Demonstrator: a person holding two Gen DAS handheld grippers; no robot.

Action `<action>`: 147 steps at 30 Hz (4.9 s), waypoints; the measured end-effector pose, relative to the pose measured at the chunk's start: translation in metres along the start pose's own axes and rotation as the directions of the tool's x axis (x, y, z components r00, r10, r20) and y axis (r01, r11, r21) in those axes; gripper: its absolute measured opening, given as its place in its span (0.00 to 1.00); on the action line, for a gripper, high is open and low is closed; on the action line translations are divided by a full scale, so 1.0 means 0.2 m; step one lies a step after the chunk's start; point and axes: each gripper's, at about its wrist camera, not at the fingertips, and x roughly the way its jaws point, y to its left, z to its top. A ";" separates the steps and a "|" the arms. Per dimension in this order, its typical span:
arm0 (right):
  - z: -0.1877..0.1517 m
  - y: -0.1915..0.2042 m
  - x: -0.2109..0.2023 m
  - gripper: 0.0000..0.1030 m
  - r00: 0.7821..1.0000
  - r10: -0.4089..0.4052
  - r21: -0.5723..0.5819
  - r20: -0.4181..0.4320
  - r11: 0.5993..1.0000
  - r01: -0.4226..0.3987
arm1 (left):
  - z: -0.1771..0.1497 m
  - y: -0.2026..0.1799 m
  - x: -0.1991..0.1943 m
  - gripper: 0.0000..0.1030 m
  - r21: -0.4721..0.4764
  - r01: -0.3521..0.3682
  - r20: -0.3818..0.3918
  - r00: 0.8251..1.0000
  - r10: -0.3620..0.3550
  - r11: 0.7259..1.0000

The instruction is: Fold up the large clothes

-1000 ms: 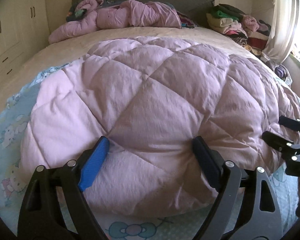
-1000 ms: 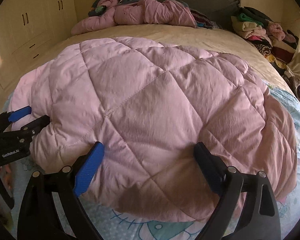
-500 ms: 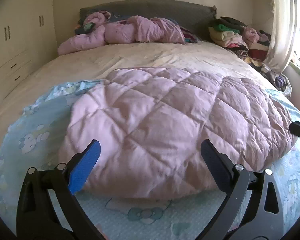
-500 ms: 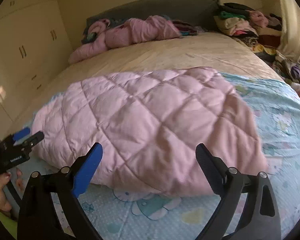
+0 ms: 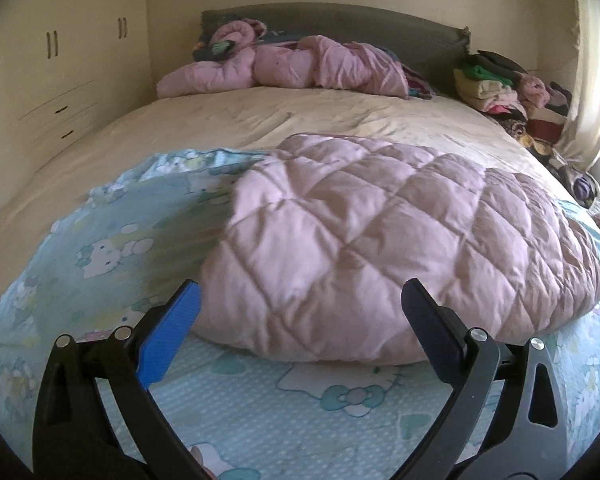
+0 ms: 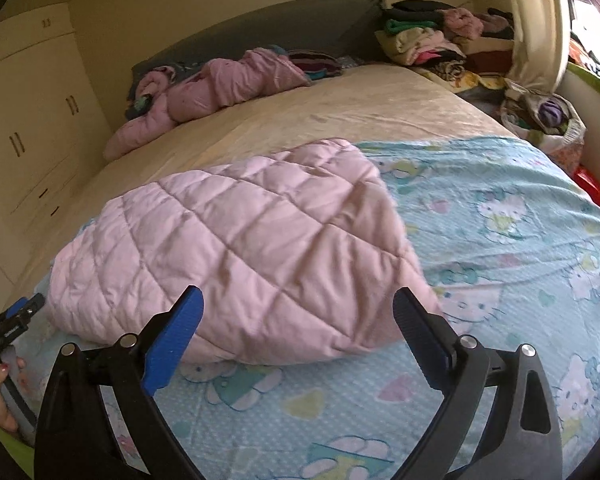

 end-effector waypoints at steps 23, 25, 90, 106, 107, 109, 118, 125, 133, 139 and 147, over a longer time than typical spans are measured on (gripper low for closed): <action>-0.10 -0.39 0.31 0.95 0.985 0.023 0.272 -0.171 0.962 0.025 | -0.07 0.23 0.21 0.91 -0.149 -0.011 -0.126 0.992 -0.008 0.989; -0.09 -0.39 0.38 0.95 0.980 0.039 0.277 -0.194 0.961 0.017 | -0.08 0.24 0.24 0.91 -0.151 -0.012 -0.135 0.991 -0.009 0.988; -0.26 -0.13 -0.14 0.35 0.968 0.242 0.134 -0.061 0.963 -0.233 | -0.22 0.31 -0.12 0.36 -0.294 0.266 -0.008 0.960 -0.281 0.918; -0.35 -0.16 -0.10 0.35 0.984 0.164 0.197 -0.070 0.969 -0.148 | -0.26 0.29 -0.08 0.39 -0.248 0.207 -0.038 0.974 -0.223 0.946; -0.37 -0.16 -0.08 0.35 0.986 0.146 0.208 -0.078 0.970 -0.127 | -0.26 0.28 -0.07 0.39 -0.240 0.199 -0.041 0.976 -0.215 0.950; -0.38 -0.18 -0.04 0.35 0.987 0.131 0.235 -0.092 0.966 -0.107 | -0.26 0.27 -0.06 0.40 -0.231 0.191 -0.045 0.977 -0.207 0.954; -0.39 -0.21 0.04 0.36 0.988 0.124 0.246 -0.090 0.964 -0.099 | -0.25 0.24 -0.03 0.40 -0.203 0.172 -0.050 0.981 -0.185 0.964; -0.40 -0.22 0.04 0.40 0.989 0.118 0.263 -0.093 0.961 -0.090 | -0.26 0.23 -0.03 0.42 -0.190 0.158 -0.056 0.984 -0.171 0.969; -0.39 -0.22 0.03 0.45 0.989 0.103 0.276 -0.104 0.958 -0.071 | -0.26 0.22 -0.03 0.42 -0.184 0.146 -0.050 0.986 -0.158 0.972; -0.37 -0.24 0.01 0.74 0.985 0.125 0.324 -0.118 0.943 -0.081 | -0.26 0.22 -0.04 0.47 -0.194 0.138 -0.045 0.988 -0.150 0.971; -0.35 -0.24 -0.02 0.86 0.983 0.136 0.319 -0.125 0.943 -0.090 | -0.26 0.21 -0.08 0.61 -0.185 0.124 -0.041 0.990 -0.133 0.975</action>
